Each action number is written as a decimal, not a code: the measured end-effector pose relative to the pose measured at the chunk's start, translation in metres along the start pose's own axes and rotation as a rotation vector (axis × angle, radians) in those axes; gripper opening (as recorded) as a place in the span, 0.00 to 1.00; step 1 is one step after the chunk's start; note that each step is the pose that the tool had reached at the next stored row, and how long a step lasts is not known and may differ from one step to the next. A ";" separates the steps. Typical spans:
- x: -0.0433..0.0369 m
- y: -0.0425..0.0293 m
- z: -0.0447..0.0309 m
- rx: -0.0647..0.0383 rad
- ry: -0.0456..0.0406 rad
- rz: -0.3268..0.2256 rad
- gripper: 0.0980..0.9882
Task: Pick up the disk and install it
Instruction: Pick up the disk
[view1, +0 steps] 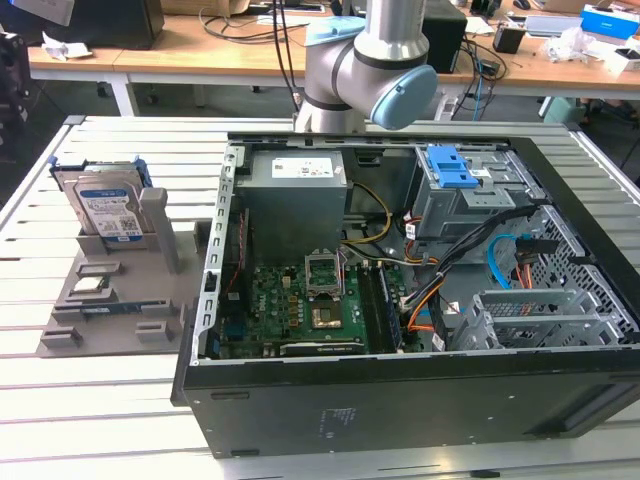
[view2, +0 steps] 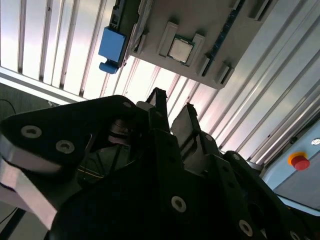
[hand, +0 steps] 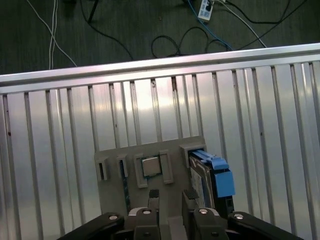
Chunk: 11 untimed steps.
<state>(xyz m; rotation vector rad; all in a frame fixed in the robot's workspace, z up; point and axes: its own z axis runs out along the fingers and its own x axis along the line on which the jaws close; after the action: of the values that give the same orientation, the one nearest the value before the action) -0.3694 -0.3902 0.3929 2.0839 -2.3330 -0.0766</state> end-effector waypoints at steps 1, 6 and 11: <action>0.0000 0.0000 0.0000 0.000 0.0000 0.000 0.36; -0.0045 0.0005 0.0001 0.000 0.0001 -0.002 0.43; -0.0158 0.0016 0.0005 0.000 0.0000 -0.002 0.43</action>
<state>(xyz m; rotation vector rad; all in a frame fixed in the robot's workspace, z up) -0.3692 -0.3743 0.3928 2.0859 -2.3313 -0.0766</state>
